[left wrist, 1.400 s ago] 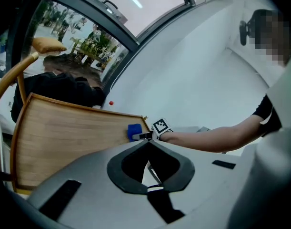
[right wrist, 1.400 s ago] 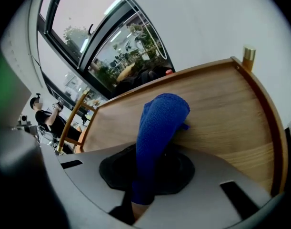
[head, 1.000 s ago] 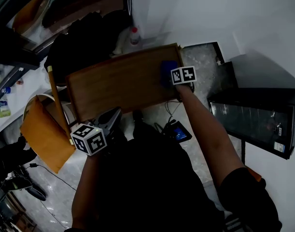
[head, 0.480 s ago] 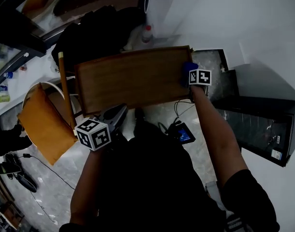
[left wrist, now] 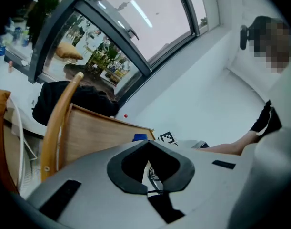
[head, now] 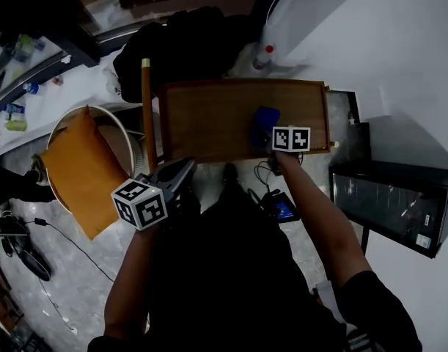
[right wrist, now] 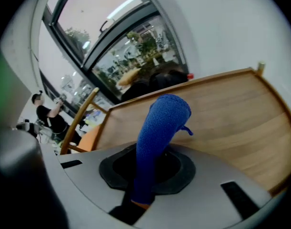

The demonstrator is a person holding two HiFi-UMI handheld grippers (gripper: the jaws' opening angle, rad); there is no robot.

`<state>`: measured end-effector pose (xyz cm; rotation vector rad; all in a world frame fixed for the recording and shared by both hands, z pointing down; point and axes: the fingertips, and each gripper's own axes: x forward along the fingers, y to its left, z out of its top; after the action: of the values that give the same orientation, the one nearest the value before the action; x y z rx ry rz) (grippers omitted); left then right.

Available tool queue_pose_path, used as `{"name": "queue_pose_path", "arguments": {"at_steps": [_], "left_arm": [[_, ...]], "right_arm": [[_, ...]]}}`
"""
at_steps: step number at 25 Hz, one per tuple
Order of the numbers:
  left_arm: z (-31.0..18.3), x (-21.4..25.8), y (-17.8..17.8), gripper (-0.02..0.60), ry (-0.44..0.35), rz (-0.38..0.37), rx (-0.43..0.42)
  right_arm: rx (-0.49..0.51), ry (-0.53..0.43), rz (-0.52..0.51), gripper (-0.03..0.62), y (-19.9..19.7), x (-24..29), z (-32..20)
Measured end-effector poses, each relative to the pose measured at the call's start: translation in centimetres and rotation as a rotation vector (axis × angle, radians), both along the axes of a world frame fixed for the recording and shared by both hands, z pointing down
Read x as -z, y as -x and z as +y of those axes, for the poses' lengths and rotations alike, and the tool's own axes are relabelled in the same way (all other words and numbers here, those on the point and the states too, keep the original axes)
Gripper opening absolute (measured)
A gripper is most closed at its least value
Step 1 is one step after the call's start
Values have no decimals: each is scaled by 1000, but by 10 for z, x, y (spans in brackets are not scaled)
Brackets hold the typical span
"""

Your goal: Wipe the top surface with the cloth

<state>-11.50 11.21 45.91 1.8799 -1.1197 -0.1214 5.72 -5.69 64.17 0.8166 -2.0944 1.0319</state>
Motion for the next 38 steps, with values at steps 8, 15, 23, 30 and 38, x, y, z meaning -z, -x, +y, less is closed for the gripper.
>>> {"name": "queue_pose_path", "arguments": {"at_steps": [8,15,23,30,38], "left_arm": [[49,-15,65,11,37,-36,-14],[81,-28,92,11,74,-49,-13],[74,-27,82,11,67,-54,-36],[61,-27,56,11,85,-49,-6],[25,-31,2,11,99,-51,-40]], "right_arm": [[308,114,-190,69,229,-2,125],[408,131,-90,69,278,-42,168],[440,126,-25,69,259,-50,158],[445,105,28,69,206,-52,136],[390,108,24,69,135,-50,103]]}}
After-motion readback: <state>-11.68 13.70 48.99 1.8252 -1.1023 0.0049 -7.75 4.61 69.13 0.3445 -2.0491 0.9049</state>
